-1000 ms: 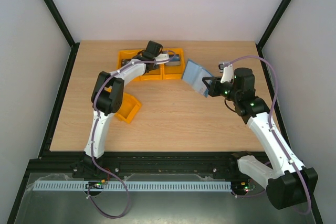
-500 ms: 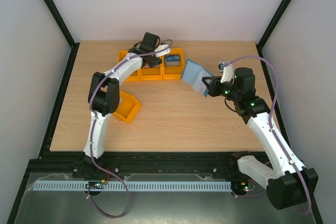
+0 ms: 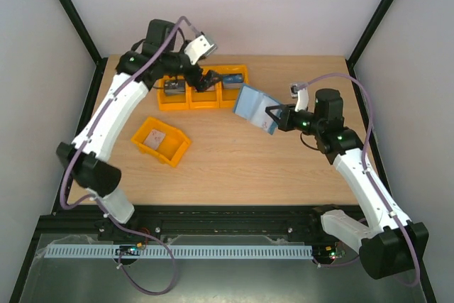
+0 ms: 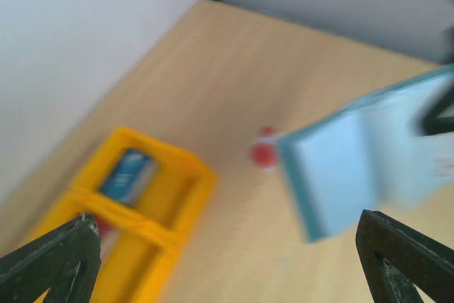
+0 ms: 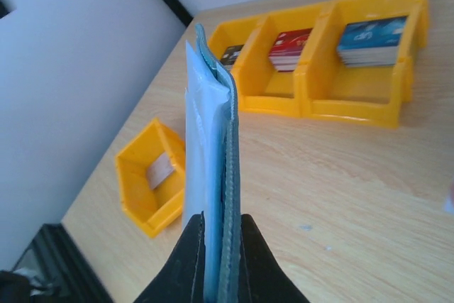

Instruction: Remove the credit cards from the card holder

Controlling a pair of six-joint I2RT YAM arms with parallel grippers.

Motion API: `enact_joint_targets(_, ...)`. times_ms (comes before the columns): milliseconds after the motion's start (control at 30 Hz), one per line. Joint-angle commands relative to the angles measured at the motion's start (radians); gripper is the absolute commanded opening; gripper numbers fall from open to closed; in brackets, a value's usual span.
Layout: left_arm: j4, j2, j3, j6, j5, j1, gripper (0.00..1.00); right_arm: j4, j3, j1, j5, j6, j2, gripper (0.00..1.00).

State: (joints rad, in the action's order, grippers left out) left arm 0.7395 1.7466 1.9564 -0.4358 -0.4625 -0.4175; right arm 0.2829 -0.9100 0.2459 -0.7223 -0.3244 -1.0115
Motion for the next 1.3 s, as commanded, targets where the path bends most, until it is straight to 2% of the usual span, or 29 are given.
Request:
enact_joint_targets(0,0.066,-0.057,-0.177,0.221,-0.380,0.003,0.99,-0.096,-0.010,-0.002,-0.159,-0.094,-0.003,0.02)
enact_joint_targets(167,-0.101,-0.118,-0.384,0.425,-0.555,-0.006,0.99,-0.237,0.051,0.006,-0.253,-0.208,0.046,0.02)
enact_joint_targets(400,-0.113,-0.161,-0.431,0.441,-0.635,-0.026,0.99,-0.375,0.106,0.073,-0.292,-0.285,0.037,0.02)
enact_joint_targets(533,-0.142,-0.208,-0.484,0.440,-0.614,-0.025,0.99,-0.436,0.111,0.116,-0.324,-0.293,0.030,0.02)
enact_joint_targets(667,-0.172,-0.242,-0.523,0.443,-0.613,-0.009,0.99,-0.468,0.108,0.146,-0.346,-0.295,0.023,0.02)
enact_joint_targets(900,-0.193,-0.254,-0.550,0.443,-0.694,0.008,0.99,-0.480,0.111,0.174,-0.353,-0.283,0.011,0.02)
enact_joint_targets(933,-0.194,-0.254,-0.556,0.443,-0.692,0.008,0.96,-0.487,0.109,0.176,-0.360,-0.281,0.011,0.02)
enact_joint_targets(967,-0.195,-0.253,-0.559,0.442,-0.695,0.009,0.86,-0.490,0.107,0.176,-0.367,-0.281,0.011,0.02)
enact_joint_targets(1100,-0.193,-0.244,-0.561,0.435,-0.777,-0.001,0.40,-0.483,0.100,0.176,-0.356,-0.259,0.010,0.02)
enact_joint_targets(1167,-0.191,-0.238,-0.561,0.430,-0.795,-0.018,0.12,-0.465,0.098,0.176,-0.325,-0.242,0.010,0.04)
enact_joint_targets(1200,-0.190,-0.235,-0.558,0.428,-0.789,-0.023,0.03,-0.454,0.097,0.175,-0.312,-0.232,0.011,0.07)
enact_joint_targets(1267,-0.188,-0.231,-0.550,0.425,-0.775,-0.024,0.02,-0.438,0.097,0.176,-0.289,-0.213,0.015,0.23)
